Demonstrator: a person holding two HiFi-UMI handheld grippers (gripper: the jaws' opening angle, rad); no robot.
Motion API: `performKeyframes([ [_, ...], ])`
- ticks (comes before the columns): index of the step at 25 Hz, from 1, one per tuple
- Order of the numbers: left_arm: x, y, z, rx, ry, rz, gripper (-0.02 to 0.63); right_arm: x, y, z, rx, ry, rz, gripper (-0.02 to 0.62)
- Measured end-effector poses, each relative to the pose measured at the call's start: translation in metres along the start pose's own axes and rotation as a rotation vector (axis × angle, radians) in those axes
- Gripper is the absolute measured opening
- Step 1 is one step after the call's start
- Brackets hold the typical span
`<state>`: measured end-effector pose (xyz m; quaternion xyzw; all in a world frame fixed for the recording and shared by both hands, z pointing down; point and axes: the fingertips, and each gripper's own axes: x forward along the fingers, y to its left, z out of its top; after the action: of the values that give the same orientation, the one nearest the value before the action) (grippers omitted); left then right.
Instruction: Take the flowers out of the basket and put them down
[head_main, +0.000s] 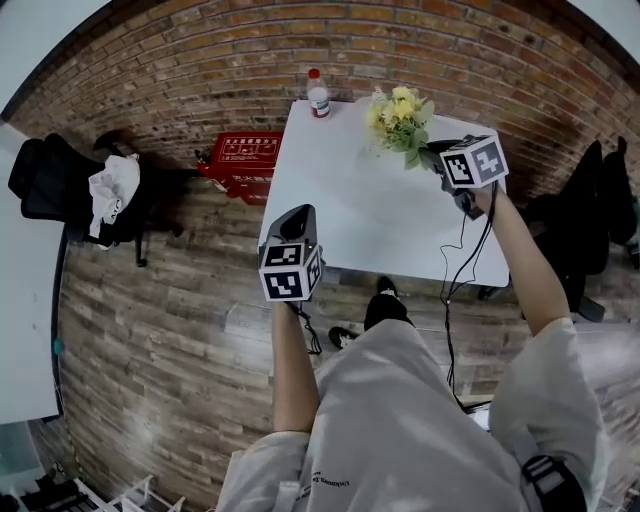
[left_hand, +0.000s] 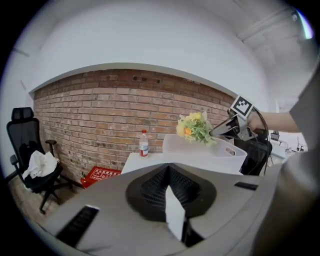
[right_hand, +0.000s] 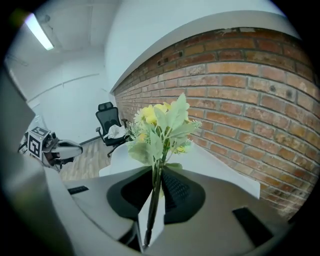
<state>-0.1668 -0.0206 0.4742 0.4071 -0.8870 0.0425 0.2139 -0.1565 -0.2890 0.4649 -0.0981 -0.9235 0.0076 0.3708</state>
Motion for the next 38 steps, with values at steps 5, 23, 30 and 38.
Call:
performKeyframes([
  [5,-0.011,0.0,0.01,0.008,-0.045,-0.016,0.025,-0.012,0.017,0.005,0.065,-0.072,-0.017,0.075],
  [23,0.029,0.053,0.031,0.027,-0.049,-0.077,0.025,-0.017,0.046,0.065,0.332,-0.454,-0.102,0.074],
  [30,0.057,0.087,0.045,0.054,-0.024,-0.131,0.025,-0.003,0.036,0.07,0.431,-0.479,-0.178,0.074],
  [38,0.073,0.107,0.048,0.063,0.024,-0.219,0.025,-0.004,0.036,0.08,0.503,-0.511,-0.253,0.074],
])
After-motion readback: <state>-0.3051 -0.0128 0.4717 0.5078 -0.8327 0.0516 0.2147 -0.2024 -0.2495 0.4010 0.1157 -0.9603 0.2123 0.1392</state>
